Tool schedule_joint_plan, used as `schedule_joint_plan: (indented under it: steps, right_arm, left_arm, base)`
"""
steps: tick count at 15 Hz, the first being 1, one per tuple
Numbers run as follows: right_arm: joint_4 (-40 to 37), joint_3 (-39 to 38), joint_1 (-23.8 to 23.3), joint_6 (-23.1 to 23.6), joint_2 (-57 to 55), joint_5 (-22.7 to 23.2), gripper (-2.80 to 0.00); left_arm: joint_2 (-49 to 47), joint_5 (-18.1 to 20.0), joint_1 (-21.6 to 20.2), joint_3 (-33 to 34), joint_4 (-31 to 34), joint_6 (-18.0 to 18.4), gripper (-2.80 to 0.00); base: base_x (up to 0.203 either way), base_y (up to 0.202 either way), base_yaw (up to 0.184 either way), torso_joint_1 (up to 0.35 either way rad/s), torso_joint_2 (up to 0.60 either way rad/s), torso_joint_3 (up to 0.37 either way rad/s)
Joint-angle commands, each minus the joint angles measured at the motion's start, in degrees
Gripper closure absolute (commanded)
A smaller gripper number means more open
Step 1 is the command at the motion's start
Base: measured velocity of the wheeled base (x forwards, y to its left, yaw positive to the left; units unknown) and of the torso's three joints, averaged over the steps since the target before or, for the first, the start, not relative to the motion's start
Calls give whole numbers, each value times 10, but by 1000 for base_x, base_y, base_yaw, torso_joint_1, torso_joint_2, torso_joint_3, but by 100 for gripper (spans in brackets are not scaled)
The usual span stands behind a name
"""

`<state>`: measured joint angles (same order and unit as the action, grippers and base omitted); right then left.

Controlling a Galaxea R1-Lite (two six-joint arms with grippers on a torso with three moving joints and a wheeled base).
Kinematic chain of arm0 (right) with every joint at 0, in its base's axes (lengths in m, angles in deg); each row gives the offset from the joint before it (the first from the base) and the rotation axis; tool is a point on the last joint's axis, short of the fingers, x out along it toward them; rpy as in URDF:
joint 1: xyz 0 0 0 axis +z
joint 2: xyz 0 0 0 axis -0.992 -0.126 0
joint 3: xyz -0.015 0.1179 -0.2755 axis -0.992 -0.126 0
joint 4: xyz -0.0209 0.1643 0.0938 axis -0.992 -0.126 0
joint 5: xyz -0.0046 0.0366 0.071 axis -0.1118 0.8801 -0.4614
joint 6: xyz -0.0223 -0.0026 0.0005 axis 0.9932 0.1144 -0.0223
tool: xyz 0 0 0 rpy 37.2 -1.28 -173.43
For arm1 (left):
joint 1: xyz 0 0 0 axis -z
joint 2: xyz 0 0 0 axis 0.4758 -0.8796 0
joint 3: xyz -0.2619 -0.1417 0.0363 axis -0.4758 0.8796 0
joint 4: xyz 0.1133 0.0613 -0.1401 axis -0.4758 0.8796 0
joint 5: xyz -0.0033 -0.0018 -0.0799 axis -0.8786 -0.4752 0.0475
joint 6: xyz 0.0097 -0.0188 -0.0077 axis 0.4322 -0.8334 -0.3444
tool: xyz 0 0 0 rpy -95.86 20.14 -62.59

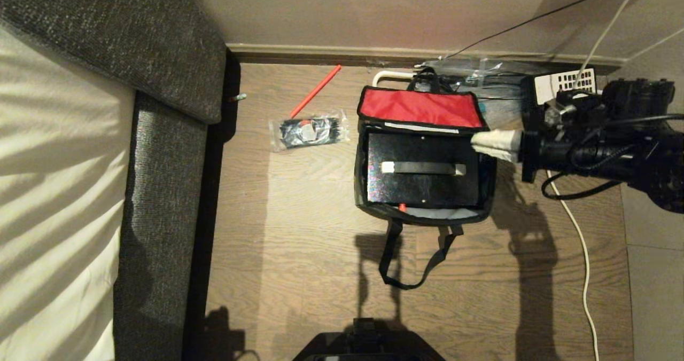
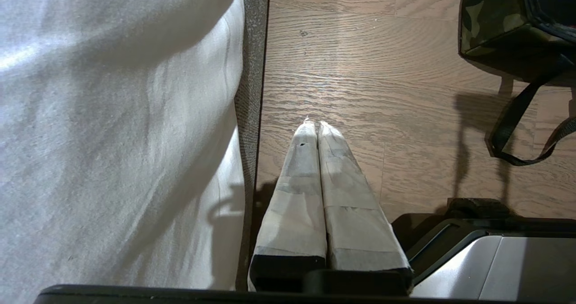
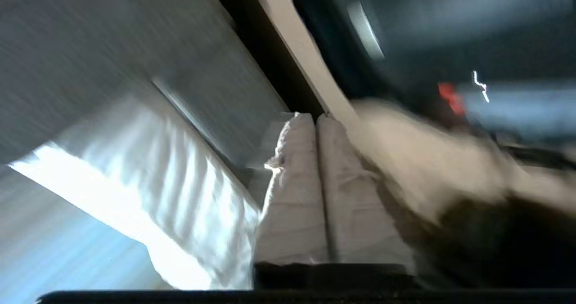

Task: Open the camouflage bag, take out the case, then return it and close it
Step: Grip the handle

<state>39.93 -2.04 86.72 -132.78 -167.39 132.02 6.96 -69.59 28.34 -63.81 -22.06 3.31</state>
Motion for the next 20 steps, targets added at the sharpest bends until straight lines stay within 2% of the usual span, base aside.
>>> schedule_joint_plan:
  steps: [1, 3, 4, 5, 7, 8, 10, 11, 12, 13, 15, 16, 17, 20]
  right_arm:
    - [-78, -61, 33, 192, 36, -7, 0]
    - [-187, -111, 54, 361, 56, -58, 0]
    - [-243, -130, 62, 438, 67, -108, 0]
    - [-286, -144, 72, 484, 76, -183, 0]
    - [-333, -171, 120, 522, 90, -308, 0]
    - [-336, -175, 145, 530, 95, -336, 0]
    - [-316, -167, 183, 534, 107, -354, 0]
    - [-302, -172, 196, 534, 113, -382, 0]
    - [-291, -180, 206, 536, 114, -431, 0]
    - [-280, -190, 215, 547, 113, -499, 0]
    - [-258, -204, 224, 601, 103, -628, 0]
    - [-251, -206, 225, 646, 106, -648, 0]
    - [-248, -198, 226, 668, 110, -646, 0]
    - [-247, -195, 226, 672, 119, -640, 0]
  left_arm:
    - [0, 0, 0, 1, 0, 0, 0]
    - [0, 0, 0, 1, -1, 0, 0]
    - [1, 0, 0, 1, -1, 0, 0]
    - [1, 0, 0, 1, -1, 0, 0]
    - [0, 0, 0, 1, 0, 0, 0]
    - [0, 0, 0, 1, 0, 0, 0]
    - [0, 0, 0, 1, -1, 0, 0]
    - [0, 0, 0, 1, 0, 0, 0]
    - [0, 0, 0, 1, 0, 0, 0]
    - [0, 0, 0, 1, 0, 0, 0]
    - [1, 0, 0, 1, -1, 0, 0]
    - [0, 0, 0, 1, 0, 0, 0]
    - [0, 0, 0, 1, 0, 0, 0]
    - [0, 0, 0, 1, -1, 0, 0]
  base:
    - [0, 0, 0, 0, 0, 0]
    - [0, 0, 0, 0, 0, 0]
    - [0, 0, 0, 0, 0, 0]
    - [0, 0, 0, 0, 0, 0]
    - [0, 0, 0, 0, 0, 0]
    - [0, 0, 0, 0, 0, 0]
    - [0, 0, 0, 0, 0, 0]
    - [0, 0, 0, 0, 0, 0]
    - [0, 0, 0, 0, 0, 0]
    - [0, 0, 0, 0, 0, 0]
    - [0, 0, 0, 0, 0, 0]
    - [0, 0, 0, 0, 0, 0]
    - [0, 0, 0, 0, 0, 0]
    - [0, 0, 0, 0, 0, 0]
